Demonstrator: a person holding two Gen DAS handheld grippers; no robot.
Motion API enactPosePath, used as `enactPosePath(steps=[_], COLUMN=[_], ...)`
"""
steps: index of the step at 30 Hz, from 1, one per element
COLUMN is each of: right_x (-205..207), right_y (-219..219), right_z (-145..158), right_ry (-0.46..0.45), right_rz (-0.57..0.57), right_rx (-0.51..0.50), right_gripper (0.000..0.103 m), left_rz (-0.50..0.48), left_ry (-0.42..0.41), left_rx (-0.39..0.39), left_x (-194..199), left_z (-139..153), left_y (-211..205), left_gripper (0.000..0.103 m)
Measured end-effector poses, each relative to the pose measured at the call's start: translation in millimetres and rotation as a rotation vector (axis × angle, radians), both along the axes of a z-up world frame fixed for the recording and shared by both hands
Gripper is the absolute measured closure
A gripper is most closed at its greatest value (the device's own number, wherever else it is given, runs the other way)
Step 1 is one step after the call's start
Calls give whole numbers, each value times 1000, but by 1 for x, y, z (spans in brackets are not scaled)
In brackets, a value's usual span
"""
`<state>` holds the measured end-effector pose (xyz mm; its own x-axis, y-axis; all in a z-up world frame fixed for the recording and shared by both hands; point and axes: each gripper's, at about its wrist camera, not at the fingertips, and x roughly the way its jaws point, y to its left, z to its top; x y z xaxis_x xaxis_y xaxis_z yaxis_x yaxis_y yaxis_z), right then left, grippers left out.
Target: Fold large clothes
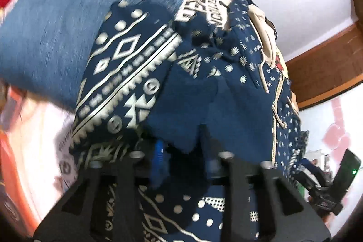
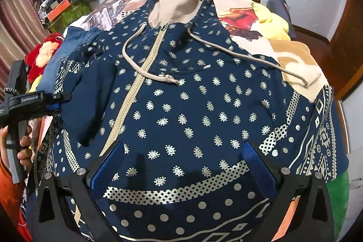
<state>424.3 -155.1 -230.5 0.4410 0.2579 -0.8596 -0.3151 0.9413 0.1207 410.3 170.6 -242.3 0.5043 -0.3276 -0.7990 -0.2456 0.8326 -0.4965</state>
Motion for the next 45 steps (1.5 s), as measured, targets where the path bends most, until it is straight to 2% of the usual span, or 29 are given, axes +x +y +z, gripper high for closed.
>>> enactPosePath(steps=[1, 3, 4, 9, 12, 15, 18, 22, 26, 31, 39, 42, 45], right_x=[0, 0, 0, -3, -3, -6, -8, -13, -17, -24, -32, -33, -34], right_y=[-2, -8, -12, -35, -52, -72, -91, -117, -138, -158, -179, -187, -196], right_z=[0, 3, 4, 15, 23, 31, 37, 43, 45, 45, 36, 31, 27], right_ry=[0, -6, -10, -34, -50, -67, -80, -91, -93, -92, -74, -61, -46], right_rz=[-3, -14, -19, -52, -76, -103, -128, -166, -199, -232, -279, -302, -327], right_rx=[3, 10, 12, 30, 36, 39, 37, 35, 31, 19, 6, 4, 11], right_gripper=[0, 0, 0, 0, 0, 0, 0, 0, 0, 0, 0, 0, 0], left_rz=[-5, -9, -18, -88, -158, -248, -348, -449, -541, -617, -737, -790, -819], left_ry=[-4, -37, -51, -223, -328, -402, -424, -396, -313, -205, -94, -82, -67], left_rx=[16, 111, 134, 249, 278, 278, 271, 298, 291, 273, 288, 335, 350], left_x=[2, 8, 9, 17, 20, 24, 29, 36, 43, 46, 37, 29, 22], left_z=[3, 24, 29, 107, 151, 183, 194, 180, 144, 97, 55, 50, 49], left_y=[-1, -12, -15, -61, -97, -142, -188, -237, -276, -304, -346, -359, -366], left_gripper=[92, 95, 95, 96, 96, 96, 96, 96, 96, 96, 96, 92, 75])
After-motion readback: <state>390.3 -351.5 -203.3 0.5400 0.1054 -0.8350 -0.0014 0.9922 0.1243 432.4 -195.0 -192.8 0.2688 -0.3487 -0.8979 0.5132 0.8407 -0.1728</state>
